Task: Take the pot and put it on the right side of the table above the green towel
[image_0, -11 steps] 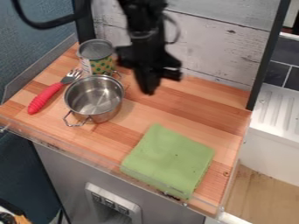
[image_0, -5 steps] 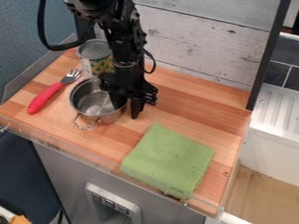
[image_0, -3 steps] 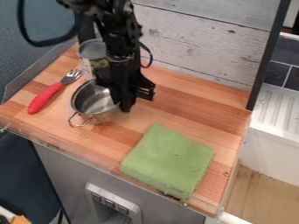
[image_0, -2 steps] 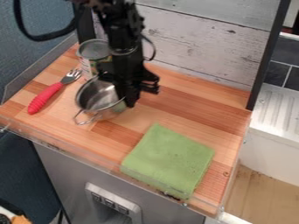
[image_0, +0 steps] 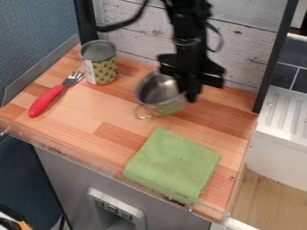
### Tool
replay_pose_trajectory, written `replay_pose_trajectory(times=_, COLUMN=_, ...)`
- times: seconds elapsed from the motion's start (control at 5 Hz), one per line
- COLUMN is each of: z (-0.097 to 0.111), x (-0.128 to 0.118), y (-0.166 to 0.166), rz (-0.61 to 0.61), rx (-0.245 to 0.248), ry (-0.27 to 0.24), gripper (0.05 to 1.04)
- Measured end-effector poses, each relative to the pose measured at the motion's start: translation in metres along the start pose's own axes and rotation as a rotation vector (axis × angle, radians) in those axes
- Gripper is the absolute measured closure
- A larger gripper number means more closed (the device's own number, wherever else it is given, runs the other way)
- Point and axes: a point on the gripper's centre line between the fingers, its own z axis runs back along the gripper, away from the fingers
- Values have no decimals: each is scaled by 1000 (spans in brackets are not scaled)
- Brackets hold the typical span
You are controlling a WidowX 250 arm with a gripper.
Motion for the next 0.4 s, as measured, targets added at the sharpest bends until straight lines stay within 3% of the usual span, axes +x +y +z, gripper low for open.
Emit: replay_pose_trajectory(times=0.4, z=-25, x=11, y=-23, rz=-40, rx=-18, ry=34, gripper=1007)
